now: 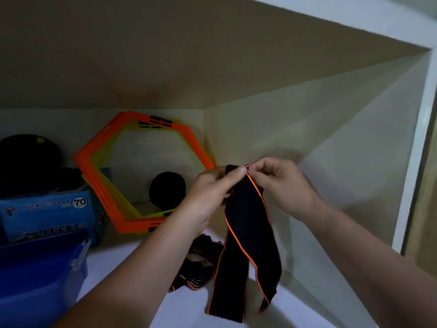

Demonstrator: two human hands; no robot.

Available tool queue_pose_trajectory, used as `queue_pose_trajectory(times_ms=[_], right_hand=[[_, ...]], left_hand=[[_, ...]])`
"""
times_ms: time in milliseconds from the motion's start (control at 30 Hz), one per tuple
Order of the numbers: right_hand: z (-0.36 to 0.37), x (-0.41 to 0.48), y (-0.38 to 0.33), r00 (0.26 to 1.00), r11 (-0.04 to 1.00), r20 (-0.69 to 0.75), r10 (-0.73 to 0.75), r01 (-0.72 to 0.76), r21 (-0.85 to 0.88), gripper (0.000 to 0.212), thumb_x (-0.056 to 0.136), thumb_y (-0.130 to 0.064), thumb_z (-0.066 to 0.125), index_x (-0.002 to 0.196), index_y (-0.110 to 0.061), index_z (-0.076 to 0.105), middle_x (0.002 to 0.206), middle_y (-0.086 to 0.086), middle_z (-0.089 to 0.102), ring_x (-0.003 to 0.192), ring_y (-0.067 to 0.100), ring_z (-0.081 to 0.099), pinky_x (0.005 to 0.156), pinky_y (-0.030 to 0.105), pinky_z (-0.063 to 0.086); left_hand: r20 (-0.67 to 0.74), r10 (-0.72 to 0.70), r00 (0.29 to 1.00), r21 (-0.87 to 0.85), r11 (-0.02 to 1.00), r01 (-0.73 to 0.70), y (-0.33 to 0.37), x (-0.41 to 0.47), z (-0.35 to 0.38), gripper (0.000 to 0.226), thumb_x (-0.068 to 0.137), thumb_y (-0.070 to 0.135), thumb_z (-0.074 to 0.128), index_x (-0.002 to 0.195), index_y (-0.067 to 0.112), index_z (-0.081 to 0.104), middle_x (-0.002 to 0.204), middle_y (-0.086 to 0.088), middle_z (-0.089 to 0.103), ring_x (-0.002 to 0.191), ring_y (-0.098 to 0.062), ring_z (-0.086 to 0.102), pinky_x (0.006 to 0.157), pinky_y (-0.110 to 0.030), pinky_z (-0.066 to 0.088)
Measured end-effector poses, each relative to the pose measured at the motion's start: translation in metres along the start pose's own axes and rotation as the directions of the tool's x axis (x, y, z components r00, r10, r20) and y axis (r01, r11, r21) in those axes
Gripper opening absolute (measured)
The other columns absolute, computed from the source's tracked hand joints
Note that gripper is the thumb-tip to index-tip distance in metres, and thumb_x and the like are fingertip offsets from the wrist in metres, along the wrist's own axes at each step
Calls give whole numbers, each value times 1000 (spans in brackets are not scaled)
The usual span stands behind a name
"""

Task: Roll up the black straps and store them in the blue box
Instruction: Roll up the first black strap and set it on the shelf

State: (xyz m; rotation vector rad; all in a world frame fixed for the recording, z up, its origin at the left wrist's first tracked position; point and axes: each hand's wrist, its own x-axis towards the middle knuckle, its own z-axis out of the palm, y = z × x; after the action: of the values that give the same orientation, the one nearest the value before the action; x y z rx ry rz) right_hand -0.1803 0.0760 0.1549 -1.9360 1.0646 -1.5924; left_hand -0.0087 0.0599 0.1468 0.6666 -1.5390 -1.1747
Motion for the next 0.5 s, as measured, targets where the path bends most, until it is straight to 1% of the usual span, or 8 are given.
queue_pose_trajectory(times_ms=[67,133,200,300,333,367,433,500], right_hand=[[1,-3,-3,1000,999,-12,-26,26,-27,29,90,5,62,84,-21,73,77,2,71,68,10,61,66,22,50],[3,-7,-3,997,991,-44,-70,64,-118,40,82,0,58,85,-35,77,83,0,75,73,14,67,72,26,54],[6,-10,-1,988,976,-90,-125,106,-192,43,76,-8,55,83,-45,76,92,-11,72,89,12,68,84,24,52],[9,-17,-5,994,998,-101,-29,24,-50,18,79,-21,61,78,-29,77,89,-7,59,88,2,59,82,18,43],[9,-18,-3,995,999,-96,-8,4,-48,13,81,-27,67,74,-26,77,87,-5,56,83,1,57,78,19,41],[8,-19,0,995,992,-99,-21,8,-127,12,83,-29,73,73,-25,77,84,-3,54,79,2,55,74,20,40],[7,-20,5,992,982,-124,-10,-14,-191,11,80,-26,81,74,-19,77,78,1,54,71,7,51,68,25,39],[5,-21,4,987,998,-147,59,-61,-9,13,82,-13,79,72,-7,73,74,6,60,68,12,54,66,29,41]], left_hand=[[39,48,998,11,999,-49,-3,-2,0,19,91,10,69,108,5,72,97,-6,75,88,-13,70,77,-22,53],[12,87,996,8,996,-87,-6,-2,-1,24,87,-1,70,111,-1,69,100,-9,75,93,-16,70,84,-26,53],[-36,122,992,27,992,-121,-9,-3,-2,25,85,-5,70,109,2,70,100,-9,76,93,-15,71,84,-25,54],[-78,171,982,52,984,-168,-15,-5,1,25,86,-7,67,109,3,71,103,-15,77,92,-15,71,81,-24,55],[-73,171,983,45,985,-168,-17,-7,2,25,87,-8,65,110,2,71,105,-16,76,93,-16,71,82,-25,55],[-65,157,985,28,987,-156,-19,-9,3,25,88,-7,64,110,2,71,104,-16,76,93,-17,71,82,-27,55],[-54,122,991,2,993,-122,-23,-10,-1,21,88,1,65,107,5,73,100,-12,76,93,-20,71,81,-30,55],[-110,36,993,-8,999,-37,-24,-11,-7,9,88,14,68,93,13,76,90,-5,76,87,-20,70,75,-35,54]])
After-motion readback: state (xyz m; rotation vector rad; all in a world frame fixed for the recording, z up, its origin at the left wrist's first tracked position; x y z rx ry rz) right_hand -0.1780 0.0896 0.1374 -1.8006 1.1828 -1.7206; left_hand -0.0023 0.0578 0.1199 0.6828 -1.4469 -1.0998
